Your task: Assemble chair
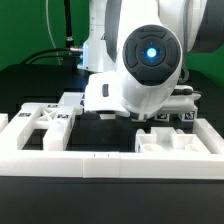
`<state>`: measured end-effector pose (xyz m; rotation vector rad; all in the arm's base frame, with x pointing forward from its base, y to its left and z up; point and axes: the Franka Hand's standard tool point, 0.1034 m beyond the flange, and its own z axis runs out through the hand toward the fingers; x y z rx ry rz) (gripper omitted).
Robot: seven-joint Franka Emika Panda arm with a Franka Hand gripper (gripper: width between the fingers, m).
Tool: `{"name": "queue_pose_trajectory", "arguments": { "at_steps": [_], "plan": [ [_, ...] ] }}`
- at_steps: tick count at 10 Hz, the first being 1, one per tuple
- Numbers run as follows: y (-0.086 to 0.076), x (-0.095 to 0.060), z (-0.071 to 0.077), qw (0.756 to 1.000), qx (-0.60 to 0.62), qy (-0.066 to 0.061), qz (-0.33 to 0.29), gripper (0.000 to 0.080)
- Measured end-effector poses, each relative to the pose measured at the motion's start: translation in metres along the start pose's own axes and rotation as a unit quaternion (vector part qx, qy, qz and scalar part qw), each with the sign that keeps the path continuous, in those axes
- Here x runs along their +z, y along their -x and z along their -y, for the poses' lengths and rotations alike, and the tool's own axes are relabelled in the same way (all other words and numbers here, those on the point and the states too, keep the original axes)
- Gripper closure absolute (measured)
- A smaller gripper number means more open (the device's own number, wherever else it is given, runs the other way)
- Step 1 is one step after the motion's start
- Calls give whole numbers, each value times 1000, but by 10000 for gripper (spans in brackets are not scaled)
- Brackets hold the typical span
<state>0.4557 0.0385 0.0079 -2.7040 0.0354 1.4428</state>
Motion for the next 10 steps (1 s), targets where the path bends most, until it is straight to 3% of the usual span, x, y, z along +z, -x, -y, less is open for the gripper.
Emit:
{"name": "queue_pose_trajectory", "arguments": {
  "at_steps": [2, 6, 8, 10],
  "plan": [
    [0, 0, -1, 1000, 0, 0, 0, 517],
    [1, -5, -2, 1000, -5, -2, -2, 515],
    [9, -23, -2, 1000, -20, -5, -6, 515],
    [24, -51, -2, 999, -30, -8, -15, 515]
  ]
}}
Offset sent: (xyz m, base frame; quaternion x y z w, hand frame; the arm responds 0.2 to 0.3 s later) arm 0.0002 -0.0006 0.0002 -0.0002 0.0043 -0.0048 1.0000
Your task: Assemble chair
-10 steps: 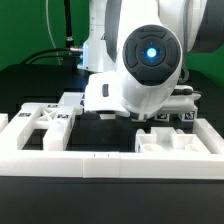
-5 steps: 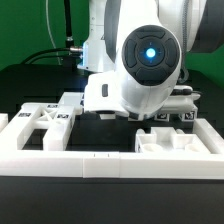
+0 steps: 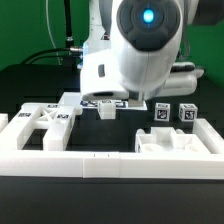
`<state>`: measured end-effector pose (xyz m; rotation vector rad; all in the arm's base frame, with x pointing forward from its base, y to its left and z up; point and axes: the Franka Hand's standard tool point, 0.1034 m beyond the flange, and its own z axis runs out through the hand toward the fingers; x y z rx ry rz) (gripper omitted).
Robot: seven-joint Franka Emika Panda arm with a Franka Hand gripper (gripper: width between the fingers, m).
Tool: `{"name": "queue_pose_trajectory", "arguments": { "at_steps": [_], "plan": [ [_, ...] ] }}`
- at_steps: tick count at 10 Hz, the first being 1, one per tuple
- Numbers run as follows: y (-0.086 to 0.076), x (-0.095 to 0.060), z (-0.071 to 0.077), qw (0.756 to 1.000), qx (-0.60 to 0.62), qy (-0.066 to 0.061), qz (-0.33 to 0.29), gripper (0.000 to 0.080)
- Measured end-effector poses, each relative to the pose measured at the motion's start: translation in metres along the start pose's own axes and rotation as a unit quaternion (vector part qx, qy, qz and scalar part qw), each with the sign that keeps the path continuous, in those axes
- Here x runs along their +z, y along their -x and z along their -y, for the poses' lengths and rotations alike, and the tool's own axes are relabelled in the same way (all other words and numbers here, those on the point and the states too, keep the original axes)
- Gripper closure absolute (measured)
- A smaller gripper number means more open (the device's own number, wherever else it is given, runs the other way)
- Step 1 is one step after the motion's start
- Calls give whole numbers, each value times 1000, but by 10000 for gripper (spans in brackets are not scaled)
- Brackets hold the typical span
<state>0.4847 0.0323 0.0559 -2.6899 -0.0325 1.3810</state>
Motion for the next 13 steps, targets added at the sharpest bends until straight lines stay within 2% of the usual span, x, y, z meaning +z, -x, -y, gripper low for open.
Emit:
{"name": "queue_pose_trajectory", "arguments": {
  "at_steps": [1, 2, 4, 5, 6, 7, 9, 11, 13],
  "plan": [
    [10, -17, 1, 1000, -7, -2, 7, 515],
    [2, -19, 0, 1000, -7, 0, -14, 515],
    [2, -18, 0, 1000, -6, 0, -14, 515],
    [-8, -25, 0, 999, -8, 2, -52, 515],
    [-9, -35, 0, 996, -14, 3, -88, 515],
    [-2, -46, 0, 995, -15, 1, -97, 515],
    [5, -81, 3, 988, -18, 5, -152, 515],
    [-6, -81, 0, 974, -14, 11, -227, 515],
    [-7, -85, -2, 959, -13, 15, -281, 515]
  ]
}}
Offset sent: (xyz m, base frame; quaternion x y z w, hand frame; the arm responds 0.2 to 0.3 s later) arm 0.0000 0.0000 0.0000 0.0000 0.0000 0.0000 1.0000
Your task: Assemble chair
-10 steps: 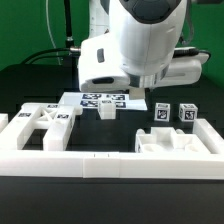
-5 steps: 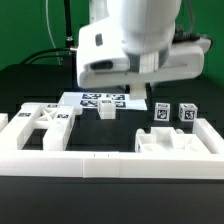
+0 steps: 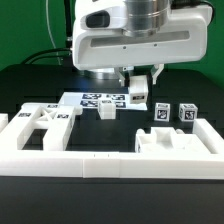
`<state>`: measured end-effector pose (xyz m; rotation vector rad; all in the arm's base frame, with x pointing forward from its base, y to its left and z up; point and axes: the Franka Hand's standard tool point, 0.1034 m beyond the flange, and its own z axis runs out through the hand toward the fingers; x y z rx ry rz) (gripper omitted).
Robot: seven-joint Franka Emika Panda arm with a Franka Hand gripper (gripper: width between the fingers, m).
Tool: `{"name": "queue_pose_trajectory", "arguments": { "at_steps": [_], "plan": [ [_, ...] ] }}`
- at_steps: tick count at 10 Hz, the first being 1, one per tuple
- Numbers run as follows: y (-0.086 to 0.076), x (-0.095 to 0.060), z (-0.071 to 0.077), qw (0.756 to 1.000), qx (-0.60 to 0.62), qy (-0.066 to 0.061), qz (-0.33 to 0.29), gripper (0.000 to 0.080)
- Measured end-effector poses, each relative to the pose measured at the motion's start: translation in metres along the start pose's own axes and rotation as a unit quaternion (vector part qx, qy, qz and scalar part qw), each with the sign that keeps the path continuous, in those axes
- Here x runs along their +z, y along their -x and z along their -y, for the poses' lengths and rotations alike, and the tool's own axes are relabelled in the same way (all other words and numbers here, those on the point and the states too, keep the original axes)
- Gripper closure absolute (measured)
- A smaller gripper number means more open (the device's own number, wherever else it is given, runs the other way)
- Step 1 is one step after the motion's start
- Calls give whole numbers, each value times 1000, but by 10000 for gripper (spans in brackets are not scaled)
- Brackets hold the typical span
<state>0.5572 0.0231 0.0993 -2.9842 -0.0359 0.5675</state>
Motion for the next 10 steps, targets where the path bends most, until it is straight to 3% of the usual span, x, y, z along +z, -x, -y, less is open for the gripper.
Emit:
{"name": "queue_pose_trajectory", "arguments": {
  "at_steps": [3, 7, 10],
  "plan": [
    [-32, -26, 18, 990, -33, 17, -137, 515],
    [-42, -32, 17, 960, -39, 38, -276, 515],
    [-51, -57, 36, 928, -59, 49, -363, 515]
  ]
}}
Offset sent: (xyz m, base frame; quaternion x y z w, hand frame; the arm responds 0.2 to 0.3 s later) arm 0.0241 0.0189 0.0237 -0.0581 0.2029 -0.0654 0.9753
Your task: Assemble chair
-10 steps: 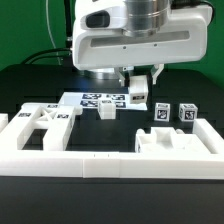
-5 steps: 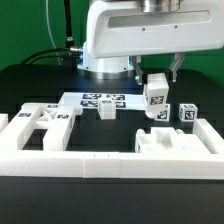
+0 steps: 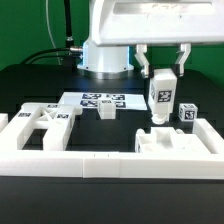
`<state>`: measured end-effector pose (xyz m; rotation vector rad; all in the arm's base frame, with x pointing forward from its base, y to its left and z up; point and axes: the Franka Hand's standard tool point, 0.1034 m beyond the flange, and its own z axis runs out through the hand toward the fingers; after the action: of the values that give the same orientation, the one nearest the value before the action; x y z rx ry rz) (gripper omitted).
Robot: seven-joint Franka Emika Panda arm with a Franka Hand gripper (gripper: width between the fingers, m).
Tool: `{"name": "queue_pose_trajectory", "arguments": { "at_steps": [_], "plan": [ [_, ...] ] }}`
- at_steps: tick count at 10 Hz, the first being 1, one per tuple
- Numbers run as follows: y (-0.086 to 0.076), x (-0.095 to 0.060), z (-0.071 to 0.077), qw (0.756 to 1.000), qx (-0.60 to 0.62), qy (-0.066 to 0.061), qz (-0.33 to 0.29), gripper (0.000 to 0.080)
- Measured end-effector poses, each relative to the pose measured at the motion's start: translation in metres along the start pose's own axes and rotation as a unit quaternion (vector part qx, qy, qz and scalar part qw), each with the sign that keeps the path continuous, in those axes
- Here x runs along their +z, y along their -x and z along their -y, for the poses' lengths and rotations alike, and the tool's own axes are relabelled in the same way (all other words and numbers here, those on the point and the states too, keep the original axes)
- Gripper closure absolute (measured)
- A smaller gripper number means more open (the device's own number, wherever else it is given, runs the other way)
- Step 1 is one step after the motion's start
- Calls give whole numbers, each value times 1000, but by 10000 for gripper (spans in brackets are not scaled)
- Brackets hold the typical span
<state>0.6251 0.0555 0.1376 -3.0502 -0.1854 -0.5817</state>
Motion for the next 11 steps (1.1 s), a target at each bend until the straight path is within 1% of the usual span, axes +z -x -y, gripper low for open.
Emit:
{"name": "queue_pose_trajectory", "arguments": {
  "at_steps": [1, 2, 3, 4, 5, 6, 7, 8, 11],
  "plan": [
    [0, 1, -5, 999, -3, 10, -43, 515],
    [6, 3, -6, 999, -3, 12, -47, 515],
    [5, 3, -6, 999, -3, 11, -45, 515],
    [3, 3, -2, 999, -2, 10, -45, 515],
    [-5, 3, 12, 999, -8, 4, -46, 515],
    [-18, 7, 24, 998, -25, 1, -54, 515],
    [-26, 12, 33, 998, -33, -2, -58, 515],
    [-29, 17, 36, 998, -41, -3, -56, 515],
    [-28, 17, 37, 997, -43, -2, -57, 515]
  ]
}}
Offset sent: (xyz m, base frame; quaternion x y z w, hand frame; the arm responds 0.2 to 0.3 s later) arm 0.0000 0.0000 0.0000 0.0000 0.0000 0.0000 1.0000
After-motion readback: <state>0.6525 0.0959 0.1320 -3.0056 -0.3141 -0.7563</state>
